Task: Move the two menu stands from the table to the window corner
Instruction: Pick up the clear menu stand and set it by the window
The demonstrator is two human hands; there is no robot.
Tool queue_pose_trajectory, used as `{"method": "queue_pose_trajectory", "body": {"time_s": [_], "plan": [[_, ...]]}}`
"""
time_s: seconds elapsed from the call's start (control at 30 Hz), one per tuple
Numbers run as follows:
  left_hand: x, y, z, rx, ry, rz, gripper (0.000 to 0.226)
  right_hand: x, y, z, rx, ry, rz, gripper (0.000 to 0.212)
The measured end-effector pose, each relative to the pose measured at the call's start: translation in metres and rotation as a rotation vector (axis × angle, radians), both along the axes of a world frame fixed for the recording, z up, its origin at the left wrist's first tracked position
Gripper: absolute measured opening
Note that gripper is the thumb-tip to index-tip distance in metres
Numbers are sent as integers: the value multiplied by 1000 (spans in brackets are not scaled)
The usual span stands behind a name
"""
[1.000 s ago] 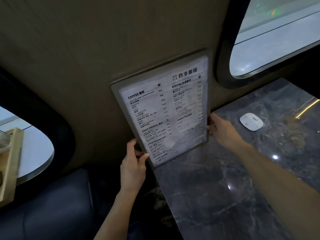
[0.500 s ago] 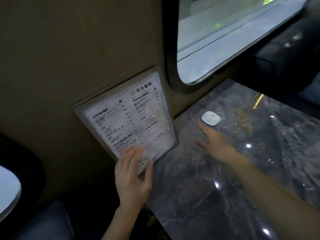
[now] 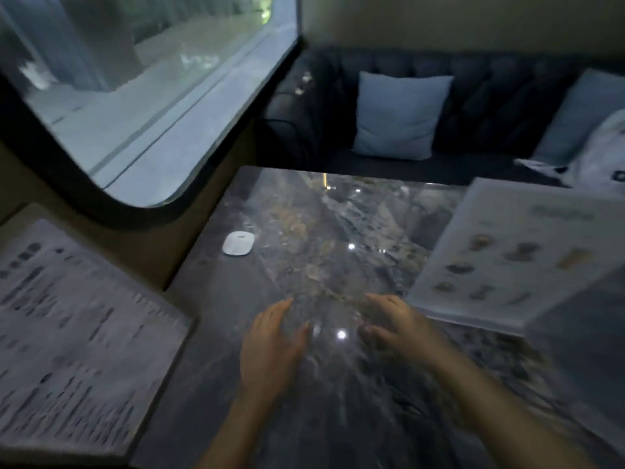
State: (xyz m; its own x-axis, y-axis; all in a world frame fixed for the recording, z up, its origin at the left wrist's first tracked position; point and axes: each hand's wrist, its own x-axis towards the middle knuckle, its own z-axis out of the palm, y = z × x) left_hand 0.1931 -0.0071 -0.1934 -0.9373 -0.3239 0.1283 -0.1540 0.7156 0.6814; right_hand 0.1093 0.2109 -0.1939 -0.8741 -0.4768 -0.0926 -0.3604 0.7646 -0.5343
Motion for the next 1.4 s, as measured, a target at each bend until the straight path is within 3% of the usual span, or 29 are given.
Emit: {"method": "queue_pose_trajectory", "body": {"time_s": [0.33,0.47,0.67,0.8,0.97,1.17,1.4], "plan": [[-54,99,2,50,13,-319,48,37,145,4,31,-38,-494,53],[-68,124,10,73,-8,-379,52,33,177,17,-56,-1,-663,44],[-90,150,28,284,-5,-381,45,15,200,27,-227,36,-898,46],[-97,162,36,443,-46,-424,41,3,200,27,-373,-12,-869,46],[-102,171,41,468,-18,-397,29,-10,195,25,-496,-20,-815,40],[-107,172,38,450,26,-321,18,-23,193,19,-449,97,-891,15],[-112,161,30,520,85,-178,18,-36,189,21,-405,143,-838,19]]}}
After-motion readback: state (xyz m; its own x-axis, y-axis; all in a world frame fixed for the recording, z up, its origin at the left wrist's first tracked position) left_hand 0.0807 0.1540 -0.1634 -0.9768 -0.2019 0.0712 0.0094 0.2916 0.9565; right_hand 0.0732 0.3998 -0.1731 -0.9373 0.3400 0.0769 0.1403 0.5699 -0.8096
